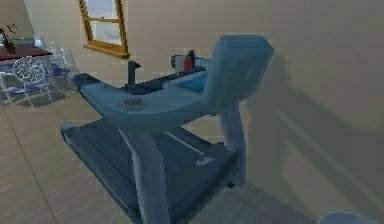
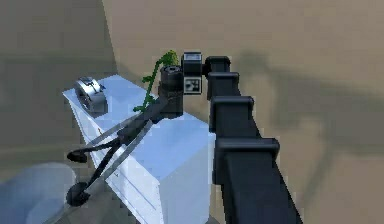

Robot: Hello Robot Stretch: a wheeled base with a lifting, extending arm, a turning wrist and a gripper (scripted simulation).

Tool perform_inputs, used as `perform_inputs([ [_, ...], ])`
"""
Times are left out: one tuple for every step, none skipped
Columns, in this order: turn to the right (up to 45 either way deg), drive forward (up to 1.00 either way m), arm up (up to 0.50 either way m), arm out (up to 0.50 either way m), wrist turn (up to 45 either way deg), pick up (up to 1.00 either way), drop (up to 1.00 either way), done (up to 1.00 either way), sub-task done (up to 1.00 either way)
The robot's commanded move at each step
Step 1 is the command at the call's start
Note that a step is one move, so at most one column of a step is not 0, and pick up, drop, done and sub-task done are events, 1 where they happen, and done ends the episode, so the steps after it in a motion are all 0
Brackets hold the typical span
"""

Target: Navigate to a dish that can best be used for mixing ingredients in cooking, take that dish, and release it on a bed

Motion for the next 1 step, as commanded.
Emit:
perform_inputs([
  [0.0, 0.0, 0.0, 0.0, -12.0, 0.0, 0.0, 0.0, 0.0],
])
